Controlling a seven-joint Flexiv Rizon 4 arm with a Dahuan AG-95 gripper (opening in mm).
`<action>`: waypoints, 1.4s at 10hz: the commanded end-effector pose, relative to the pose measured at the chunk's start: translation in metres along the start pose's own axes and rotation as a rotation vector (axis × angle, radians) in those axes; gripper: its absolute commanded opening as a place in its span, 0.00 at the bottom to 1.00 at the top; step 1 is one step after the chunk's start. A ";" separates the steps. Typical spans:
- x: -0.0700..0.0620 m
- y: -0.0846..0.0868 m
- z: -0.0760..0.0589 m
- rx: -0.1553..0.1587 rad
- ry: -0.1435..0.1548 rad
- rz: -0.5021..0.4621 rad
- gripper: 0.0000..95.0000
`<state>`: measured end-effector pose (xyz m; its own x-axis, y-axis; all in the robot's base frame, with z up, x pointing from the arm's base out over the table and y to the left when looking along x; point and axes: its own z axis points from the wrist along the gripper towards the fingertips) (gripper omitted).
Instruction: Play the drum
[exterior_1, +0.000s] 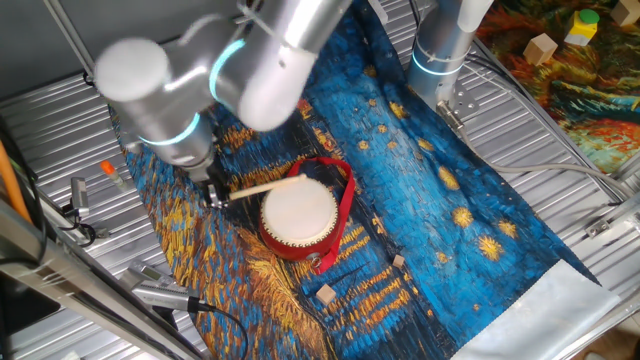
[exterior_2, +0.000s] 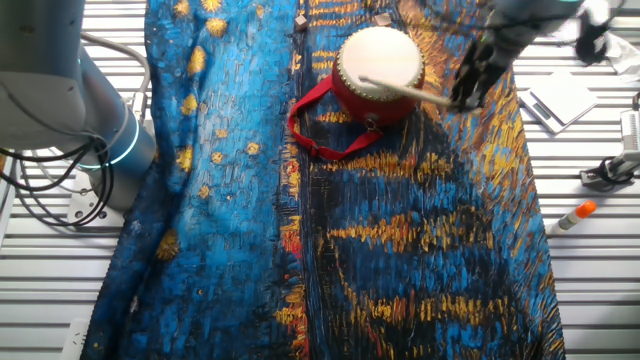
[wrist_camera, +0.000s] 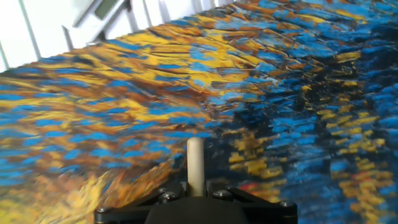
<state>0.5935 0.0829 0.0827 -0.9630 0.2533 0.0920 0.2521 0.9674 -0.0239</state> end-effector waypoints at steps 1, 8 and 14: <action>-0.004 0.000 -0.013 -0.022 -0.004 -0.002 0.00; 0.002 -0.026 -0.066 -0.022 0.067 -0.005 0.00; 0.002 -0.035 -0.066 -0.016 0.076 -0.026 0.00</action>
<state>0.5899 0.0483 0.1490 -0.9598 0.2212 0.1729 0.2237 0.9746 -0.0046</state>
